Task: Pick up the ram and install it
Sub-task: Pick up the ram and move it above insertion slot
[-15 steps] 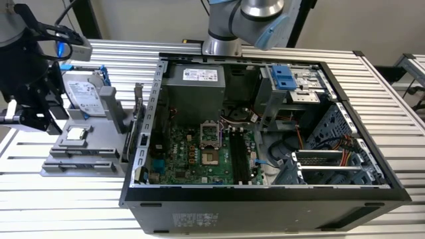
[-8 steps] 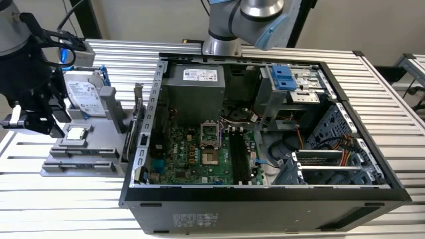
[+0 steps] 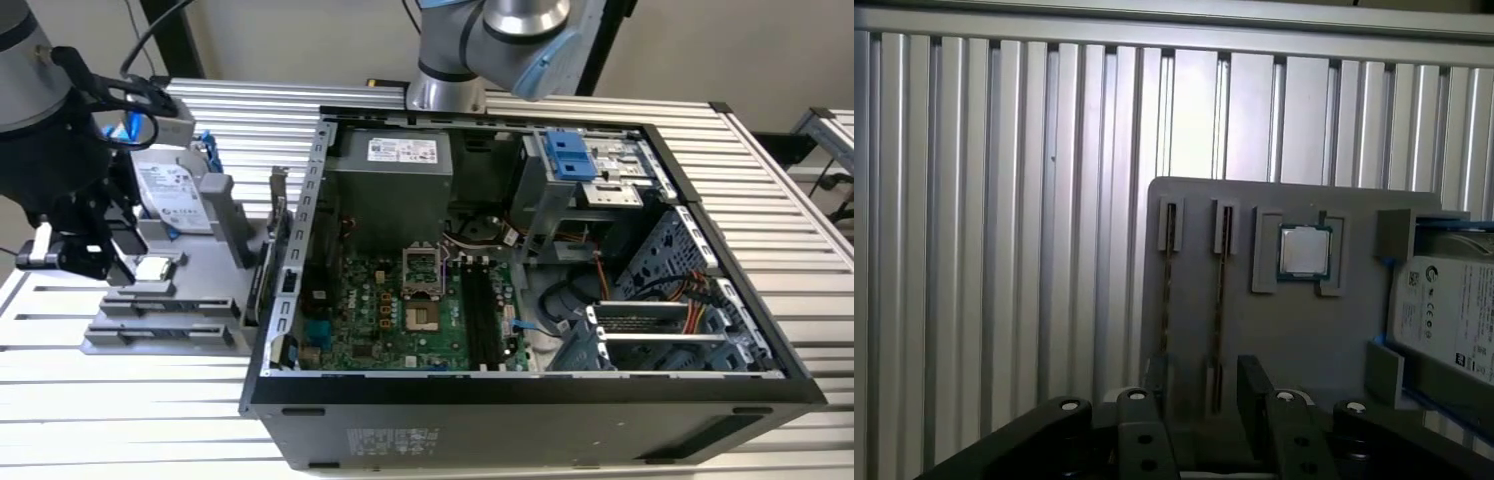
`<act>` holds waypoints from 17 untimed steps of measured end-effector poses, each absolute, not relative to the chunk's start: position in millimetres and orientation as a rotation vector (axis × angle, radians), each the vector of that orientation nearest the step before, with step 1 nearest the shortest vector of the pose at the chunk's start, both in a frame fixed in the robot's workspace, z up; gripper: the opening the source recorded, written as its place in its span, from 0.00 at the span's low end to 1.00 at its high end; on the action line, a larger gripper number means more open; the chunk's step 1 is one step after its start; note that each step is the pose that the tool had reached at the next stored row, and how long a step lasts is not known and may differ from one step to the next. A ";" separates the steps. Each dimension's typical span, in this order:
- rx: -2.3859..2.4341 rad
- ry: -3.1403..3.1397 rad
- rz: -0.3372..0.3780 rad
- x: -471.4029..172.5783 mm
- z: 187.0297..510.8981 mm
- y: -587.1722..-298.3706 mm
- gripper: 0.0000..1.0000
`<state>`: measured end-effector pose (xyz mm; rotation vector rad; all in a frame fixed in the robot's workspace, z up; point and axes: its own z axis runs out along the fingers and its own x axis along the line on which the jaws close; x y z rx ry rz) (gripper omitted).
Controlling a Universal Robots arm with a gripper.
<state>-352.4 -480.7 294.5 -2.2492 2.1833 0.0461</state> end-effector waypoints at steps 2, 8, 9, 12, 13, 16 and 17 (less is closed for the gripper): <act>-2.246 2.187 0.046 -352.4 292.6 -480.7 1.00; -2.239 2.196 0.044 -352.4 287.8 -480.8 1.00; -2.239 2.197 0.044 -352.5 287.1 -480.9 1.00; -2.239 2.197 0.045 -352.4 284.4 -481.7 1.00; -2.239 2.197 0.046 -352.4 283.5 -482.0 1.00; -2.240 2.198 0.047 -352.4 280.6 -482.8 1.00; -2.240 2.198 0.047 -352.4 279.6 -483.0 1.00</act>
